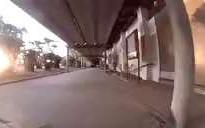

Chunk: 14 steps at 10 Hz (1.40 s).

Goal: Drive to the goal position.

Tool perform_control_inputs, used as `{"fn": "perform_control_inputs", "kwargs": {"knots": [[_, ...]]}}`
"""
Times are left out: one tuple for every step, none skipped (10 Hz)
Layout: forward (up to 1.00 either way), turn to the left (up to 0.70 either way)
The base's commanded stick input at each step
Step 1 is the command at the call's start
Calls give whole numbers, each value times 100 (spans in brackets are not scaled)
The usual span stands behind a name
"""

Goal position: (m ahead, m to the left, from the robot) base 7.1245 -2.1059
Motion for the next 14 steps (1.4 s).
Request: {"fn": "perform_control_inputs", "kwargs": {"knots": [[70,0],[70,0],[70,0],[70,0],[70,0],[70,0],[70,0],[70,0],[70,0],[70,0],[70,0],[70,0],[70,0],[70,0]]}}
